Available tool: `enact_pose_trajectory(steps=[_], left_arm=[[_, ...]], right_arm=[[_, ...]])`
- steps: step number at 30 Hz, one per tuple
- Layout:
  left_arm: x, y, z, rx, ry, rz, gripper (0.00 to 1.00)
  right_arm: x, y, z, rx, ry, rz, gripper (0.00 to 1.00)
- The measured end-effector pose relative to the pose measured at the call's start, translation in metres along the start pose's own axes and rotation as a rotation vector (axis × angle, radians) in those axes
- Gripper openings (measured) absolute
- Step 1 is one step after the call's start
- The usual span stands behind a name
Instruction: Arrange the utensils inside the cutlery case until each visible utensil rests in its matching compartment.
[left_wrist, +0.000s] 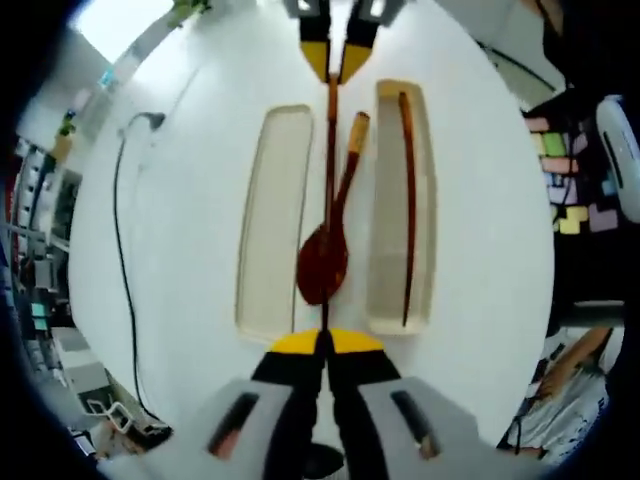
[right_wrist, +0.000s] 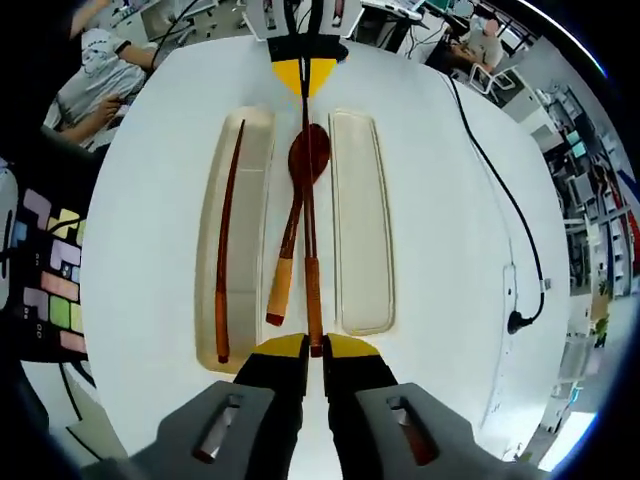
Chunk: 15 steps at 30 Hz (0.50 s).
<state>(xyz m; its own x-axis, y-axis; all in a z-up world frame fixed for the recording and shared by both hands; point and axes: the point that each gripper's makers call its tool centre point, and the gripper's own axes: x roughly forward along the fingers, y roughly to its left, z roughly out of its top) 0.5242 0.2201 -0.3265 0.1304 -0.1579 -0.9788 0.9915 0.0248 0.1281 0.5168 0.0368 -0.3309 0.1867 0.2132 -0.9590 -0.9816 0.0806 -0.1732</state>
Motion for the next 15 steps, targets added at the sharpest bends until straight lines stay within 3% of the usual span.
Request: enact_pose_trajectory(steps=[6, 15], left_arm=[[-0.011, -0.009, 0.004, 0.008, -0.011, 0.008, 0.01], [-0.011, -0.028, 0.009, 0.038, -0.015, -0.024, 0.01]], right_arm=[[-0.015, 0.009, 0.000, 0.005, -0.032, -0.015, 0.04], [-0.019, 0.028, -0.005, 0.022, -0.050, 0.012, 0.04]])
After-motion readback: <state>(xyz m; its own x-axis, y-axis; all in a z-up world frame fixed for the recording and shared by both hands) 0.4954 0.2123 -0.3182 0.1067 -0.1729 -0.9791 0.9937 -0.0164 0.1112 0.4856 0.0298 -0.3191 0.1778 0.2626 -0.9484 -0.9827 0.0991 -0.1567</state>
